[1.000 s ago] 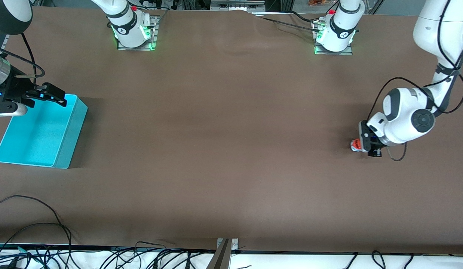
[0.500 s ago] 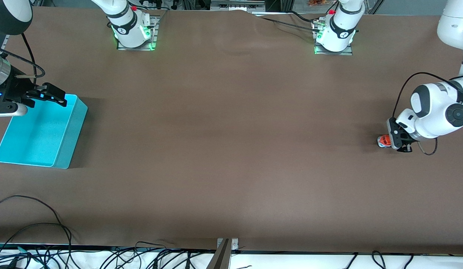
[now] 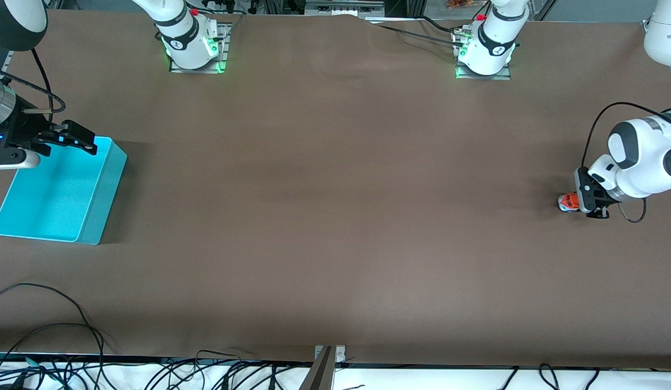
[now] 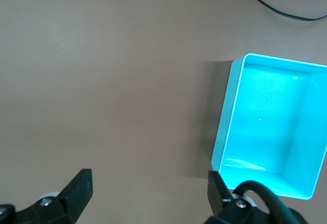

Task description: Wind up bus and store in blue box

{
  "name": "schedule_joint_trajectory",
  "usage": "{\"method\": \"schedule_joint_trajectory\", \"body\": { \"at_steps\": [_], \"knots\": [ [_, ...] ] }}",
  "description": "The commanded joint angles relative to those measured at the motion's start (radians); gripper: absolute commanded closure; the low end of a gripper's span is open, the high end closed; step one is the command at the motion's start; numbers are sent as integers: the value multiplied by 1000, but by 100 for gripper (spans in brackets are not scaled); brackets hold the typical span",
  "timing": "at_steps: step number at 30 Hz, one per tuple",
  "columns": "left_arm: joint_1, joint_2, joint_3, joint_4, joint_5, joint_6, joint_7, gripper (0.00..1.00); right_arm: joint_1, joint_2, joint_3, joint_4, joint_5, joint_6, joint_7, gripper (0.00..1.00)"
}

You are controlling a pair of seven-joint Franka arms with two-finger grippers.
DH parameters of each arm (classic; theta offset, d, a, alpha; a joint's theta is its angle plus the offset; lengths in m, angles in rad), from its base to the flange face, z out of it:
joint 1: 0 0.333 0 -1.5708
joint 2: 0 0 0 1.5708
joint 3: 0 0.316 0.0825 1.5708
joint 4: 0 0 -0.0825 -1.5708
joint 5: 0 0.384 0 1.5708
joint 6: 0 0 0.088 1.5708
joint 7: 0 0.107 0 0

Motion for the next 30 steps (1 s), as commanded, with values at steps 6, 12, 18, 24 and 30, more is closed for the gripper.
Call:
{"method": "schedule_joint_trajectory", "body": {
  "at_steps": [6,12,18,24,30],
  "knots": [
    [62,96,3,39,44,3,104,92,5,9,-1,24,0,-10,8,0],
    [80,102,4,59,44,3,144,92,5,9,-1,24,0,-8,8,0],
    [96,105,4,59,47,3,146,92,5,10,-1,24,0,-8,8,0],
    [113,124,4,88,56,3,172,92,5,10,-1,24,0,-8,8,0],
    [117,125,4,88,56,3,173,92,5,12,-1,24,0,-8,8,0]
  ]
}}
